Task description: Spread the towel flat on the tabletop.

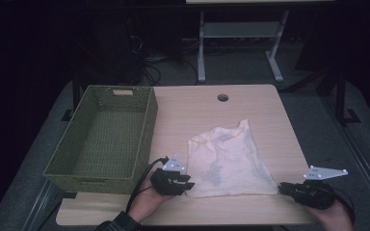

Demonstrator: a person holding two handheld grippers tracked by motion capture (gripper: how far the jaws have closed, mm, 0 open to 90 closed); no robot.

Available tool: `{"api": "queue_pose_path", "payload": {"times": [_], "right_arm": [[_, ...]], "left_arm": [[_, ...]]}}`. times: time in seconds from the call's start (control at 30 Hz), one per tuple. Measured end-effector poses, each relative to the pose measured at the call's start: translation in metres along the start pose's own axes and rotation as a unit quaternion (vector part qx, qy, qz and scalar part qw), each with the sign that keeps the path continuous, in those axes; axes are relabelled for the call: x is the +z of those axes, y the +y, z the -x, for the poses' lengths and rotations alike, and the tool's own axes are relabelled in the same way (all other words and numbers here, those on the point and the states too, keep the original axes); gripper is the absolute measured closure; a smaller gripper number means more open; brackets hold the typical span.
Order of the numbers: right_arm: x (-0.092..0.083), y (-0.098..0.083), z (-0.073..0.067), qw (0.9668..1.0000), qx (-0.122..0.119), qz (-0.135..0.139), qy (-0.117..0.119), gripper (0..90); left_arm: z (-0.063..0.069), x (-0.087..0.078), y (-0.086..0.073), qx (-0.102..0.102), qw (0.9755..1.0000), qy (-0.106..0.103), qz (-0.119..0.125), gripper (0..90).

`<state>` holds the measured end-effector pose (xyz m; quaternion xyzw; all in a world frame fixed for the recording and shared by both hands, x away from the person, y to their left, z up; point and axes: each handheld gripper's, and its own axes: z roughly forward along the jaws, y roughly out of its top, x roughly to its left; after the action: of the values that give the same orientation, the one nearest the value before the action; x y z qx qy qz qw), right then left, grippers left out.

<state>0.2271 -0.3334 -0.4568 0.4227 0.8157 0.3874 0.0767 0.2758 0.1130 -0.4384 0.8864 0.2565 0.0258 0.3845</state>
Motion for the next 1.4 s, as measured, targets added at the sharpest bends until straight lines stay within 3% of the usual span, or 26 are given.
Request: {"api": "queue_pose_path", "payload": {"times": [0.1,0.4,0.57,0.7,1.0,1.13,1.33,1.37,1.4], "right_arm": [[0.001,0.009,0.004,0.9999,0.005,0.010,0.000,71.6],[0.025,0.048,0.012,0.9995,-0.023,0.020,-0.008,71.0],[0.033,0.065,0.018,0.9990,-0.028,0.032,-0.009,71.0],[0.043,0.085,0.024,0.9989,-0.029,0.036,-0.008,69.9],[0.071,0.121,0.033,0.9987,-0.038,0.030,-0.016,69.2],[0.080,0.132,0.037,0.9986,-0.042,0.026,-0.018,69.0],[0.097,0.158,0.057,0.9987,-0.029,0.025,-0.032,68.5],[0.103,0.166,0.071,0.9985,-0.024,0.027,-0.041,68.2],[0.106,0.168,0.075,0.9986,-0.018,0.027,-0.043,68.2]], "left_arm": [[-0.005,0.002,0.006,-0.004,0.9999,0.007,0.009,58.7],[-0.032,0.021,0.032,0.000,0.9988,0.045,0.021,60.0],[-0.044,0.028,0.044,-0.001,0.9978,0.062,0.023,61.2],[-0.062,0.037,0.059,-0.006,0.9969,0.073,0.028,61.6],[-0.089,0.055,0.082,-0.001,0.9969,0.074,0.028,63.0],[-0.094,0.063,0.087,0.009,0.9972,0.070,0.025,63.0],[-0.098,0.080,0.091,0.012,0.9980,0.061,0.014,62.7],[-0.098,0.084,0.091,0.013,0.9980,0.061,0.010,62.8],[-0.098,0.086,0.090,0.015,0.9978,0.064,0.010,63.0]]}}
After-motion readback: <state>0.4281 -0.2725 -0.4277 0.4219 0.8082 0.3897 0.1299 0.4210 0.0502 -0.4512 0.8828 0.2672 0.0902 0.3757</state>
